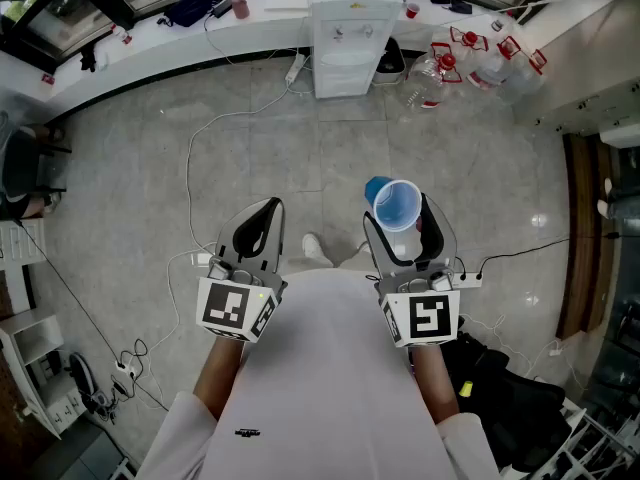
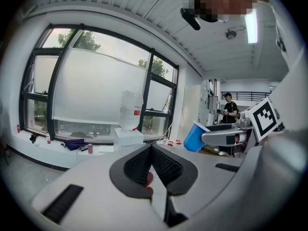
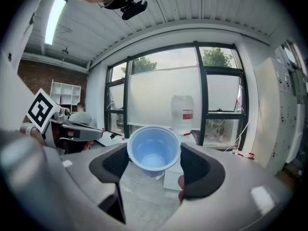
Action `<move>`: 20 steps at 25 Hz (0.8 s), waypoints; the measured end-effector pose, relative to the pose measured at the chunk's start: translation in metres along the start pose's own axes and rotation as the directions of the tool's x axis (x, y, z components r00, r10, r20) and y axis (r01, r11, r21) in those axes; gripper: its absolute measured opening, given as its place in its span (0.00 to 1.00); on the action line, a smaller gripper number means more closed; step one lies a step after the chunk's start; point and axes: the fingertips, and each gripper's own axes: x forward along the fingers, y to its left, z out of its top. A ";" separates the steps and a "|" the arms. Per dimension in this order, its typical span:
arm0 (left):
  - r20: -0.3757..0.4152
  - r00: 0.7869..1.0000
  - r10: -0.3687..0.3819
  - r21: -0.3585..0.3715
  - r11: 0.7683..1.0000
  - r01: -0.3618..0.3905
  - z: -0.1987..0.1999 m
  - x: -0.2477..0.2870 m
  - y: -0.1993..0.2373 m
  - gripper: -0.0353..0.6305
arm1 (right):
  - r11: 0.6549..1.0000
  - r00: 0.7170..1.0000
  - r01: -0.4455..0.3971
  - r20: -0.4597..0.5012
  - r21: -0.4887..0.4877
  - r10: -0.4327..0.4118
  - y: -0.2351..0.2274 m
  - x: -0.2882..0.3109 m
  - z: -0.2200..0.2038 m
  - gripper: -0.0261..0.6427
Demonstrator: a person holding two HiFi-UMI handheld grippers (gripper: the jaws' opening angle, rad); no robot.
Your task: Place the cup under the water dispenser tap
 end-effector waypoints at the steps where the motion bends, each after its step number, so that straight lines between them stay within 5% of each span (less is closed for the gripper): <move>1: 0.004 1.000 0.001 -0.002 1.000 -0.001 0.000 0.001 0.000 0.06 | 1.000 1.000 -0.002 0.000 -0.002 0.002 -0.001 0.001 -0.001 0.56; 20: 0.020 1.000 -0.012 -0.028 1.000 0.012 -0.005 0.001 0.002 0.06 | 1.000 1.000 -0.007 -0.001 -0.016 0.007 0.004 0.004 -0.005 0.56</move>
